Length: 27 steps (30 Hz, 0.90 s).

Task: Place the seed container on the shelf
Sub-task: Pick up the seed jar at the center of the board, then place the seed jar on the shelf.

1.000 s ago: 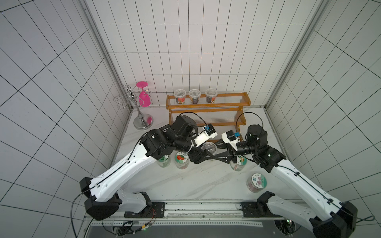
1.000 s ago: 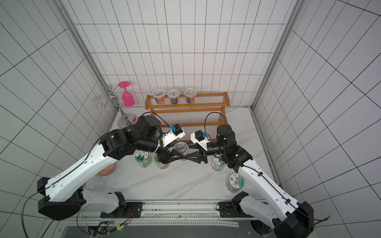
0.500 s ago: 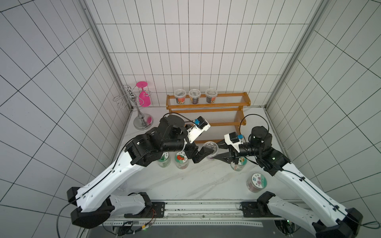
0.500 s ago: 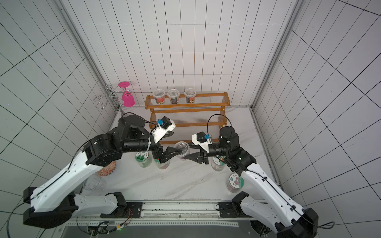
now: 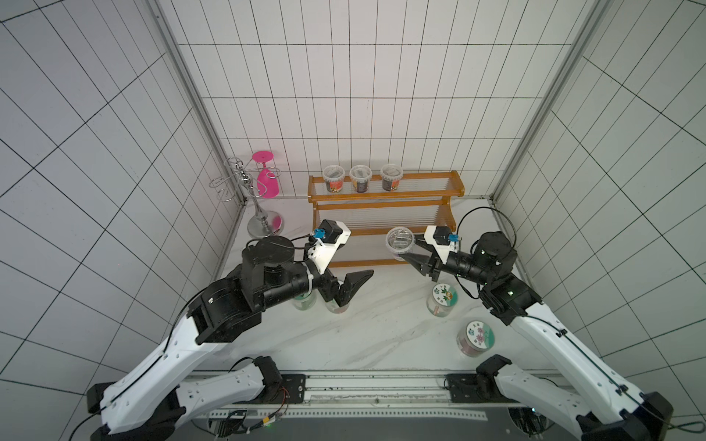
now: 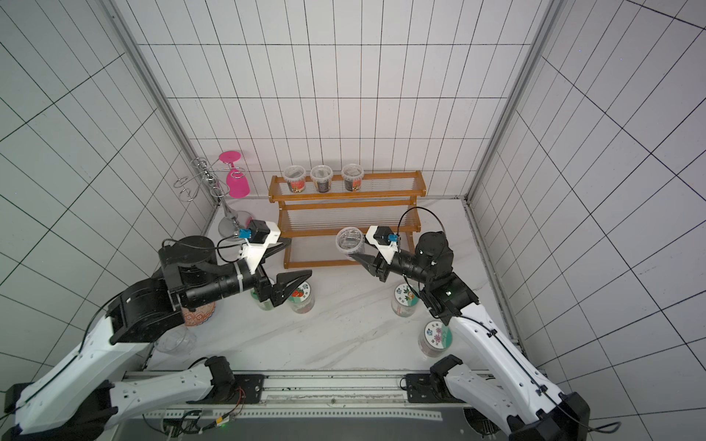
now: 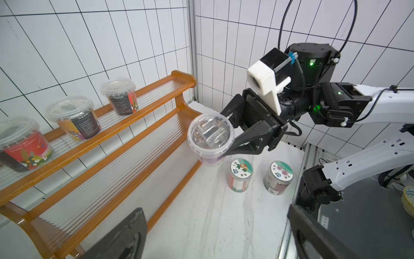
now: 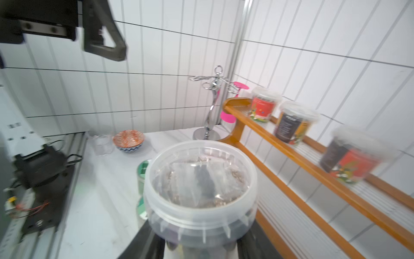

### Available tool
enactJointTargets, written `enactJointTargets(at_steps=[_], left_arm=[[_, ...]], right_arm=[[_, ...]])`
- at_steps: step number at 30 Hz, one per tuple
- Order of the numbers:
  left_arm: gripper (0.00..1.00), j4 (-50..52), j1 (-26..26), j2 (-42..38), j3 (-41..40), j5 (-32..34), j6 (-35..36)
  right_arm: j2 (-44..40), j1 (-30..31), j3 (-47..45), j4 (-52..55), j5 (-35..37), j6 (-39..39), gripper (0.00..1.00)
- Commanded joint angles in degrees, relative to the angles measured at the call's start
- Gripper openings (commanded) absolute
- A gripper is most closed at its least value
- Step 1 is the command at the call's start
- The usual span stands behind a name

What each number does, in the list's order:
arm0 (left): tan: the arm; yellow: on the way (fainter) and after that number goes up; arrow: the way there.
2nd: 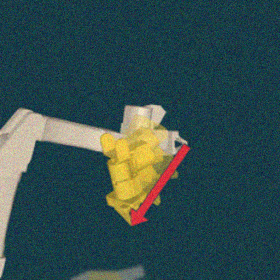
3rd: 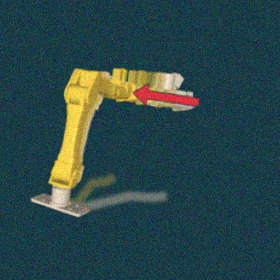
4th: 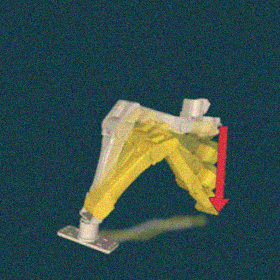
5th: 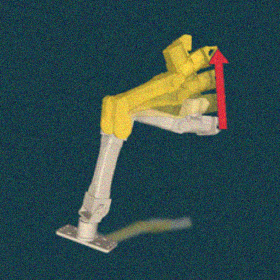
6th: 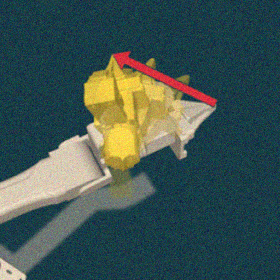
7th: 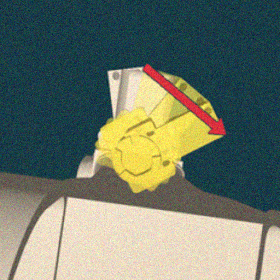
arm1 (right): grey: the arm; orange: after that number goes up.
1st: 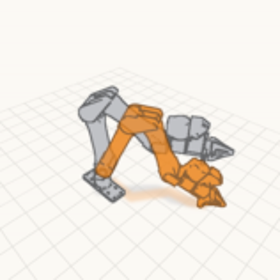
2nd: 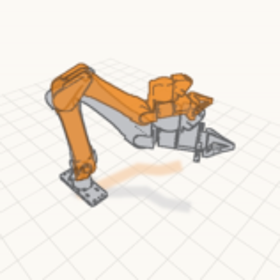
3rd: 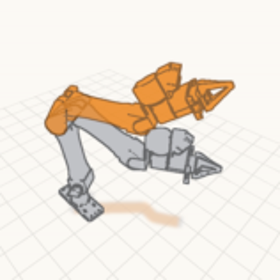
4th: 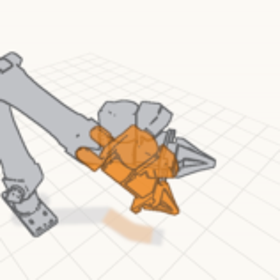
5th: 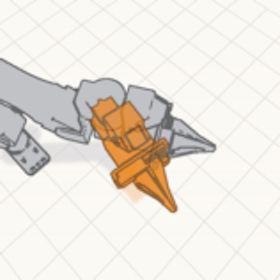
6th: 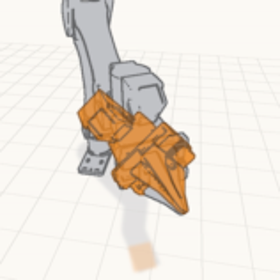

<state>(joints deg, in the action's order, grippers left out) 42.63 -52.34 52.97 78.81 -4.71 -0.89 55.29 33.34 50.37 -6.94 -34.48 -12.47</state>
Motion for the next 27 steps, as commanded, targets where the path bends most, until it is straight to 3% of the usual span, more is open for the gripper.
enactJointTargets(at_steps=[1,10,27], left_arm=[[0.99,-2.33,0.22,-0.59,-0.43,2.1,-1.12],[0.99,-1.32,0.22,-1.68,-0.57,3.73,-1.8],[0.99,-0.32,0.22,-3.81,-0.67,5.45,-2.01]], right_arm=[[3.36,-2.21,1.52,-7.28,9.82,1.26,0.48],[12.68,-9.3,7.3,-15.5,22.13,5.01,0.48],[25.52,-17.13,18.53,-16.09,20.78,8.78,0.49]])
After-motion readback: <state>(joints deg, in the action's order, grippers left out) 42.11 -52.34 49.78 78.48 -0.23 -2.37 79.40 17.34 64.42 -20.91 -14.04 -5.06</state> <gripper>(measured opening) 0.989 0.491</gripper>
